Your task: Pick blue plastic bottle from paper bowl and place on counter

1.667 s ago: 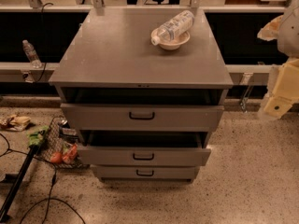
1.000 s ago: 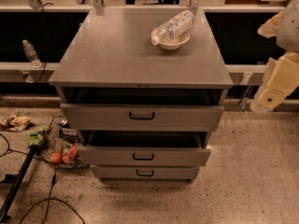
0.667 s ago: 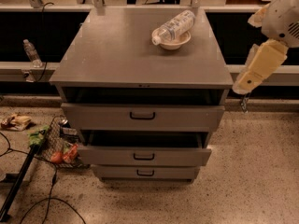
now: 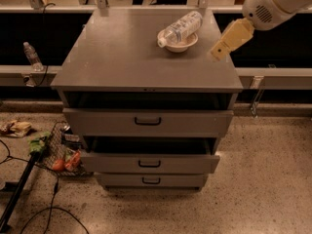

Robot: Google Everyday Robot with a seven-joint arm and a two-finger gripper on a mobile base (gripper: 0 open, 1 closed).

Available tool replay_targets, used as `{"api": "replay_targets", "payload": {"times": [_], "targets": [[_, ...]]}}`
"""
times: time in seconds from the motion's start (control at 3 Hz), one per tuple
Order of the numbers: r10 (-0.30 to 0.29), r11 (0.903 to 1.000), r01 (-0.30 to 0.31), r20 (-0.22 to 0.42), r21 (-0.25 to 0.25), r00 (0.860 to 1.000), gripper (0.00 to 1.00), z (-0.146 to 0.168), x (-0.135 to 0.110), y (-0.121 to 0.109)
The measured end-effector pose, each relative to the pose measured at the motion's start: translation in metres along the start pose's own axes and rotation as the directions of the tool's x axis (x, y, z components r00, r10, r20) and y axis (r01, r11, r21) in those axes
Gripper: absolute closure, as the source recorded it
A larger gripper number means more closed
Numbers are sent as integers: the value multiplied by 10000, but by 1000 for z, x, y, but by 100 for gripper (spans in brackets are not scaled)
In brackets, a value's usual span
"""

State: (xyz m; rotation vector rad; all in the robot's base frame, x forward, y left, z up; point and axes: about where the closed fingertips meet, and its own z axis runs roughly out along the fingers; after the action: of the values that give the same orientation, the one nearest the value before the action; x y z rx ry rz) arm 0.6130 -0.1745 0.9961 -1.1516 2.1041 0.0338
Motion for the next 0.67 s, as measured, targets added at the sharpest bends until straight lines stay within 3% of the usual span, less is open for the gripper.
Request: {"api": "replay_targets", "payload": {"times": [0.33,0.67], "targets": [[29,10000,-29,-47,-2,10000,0,0,0,-1],[1126,9936,-1120,-542,126,9922,0,10,-8,-20]]}}
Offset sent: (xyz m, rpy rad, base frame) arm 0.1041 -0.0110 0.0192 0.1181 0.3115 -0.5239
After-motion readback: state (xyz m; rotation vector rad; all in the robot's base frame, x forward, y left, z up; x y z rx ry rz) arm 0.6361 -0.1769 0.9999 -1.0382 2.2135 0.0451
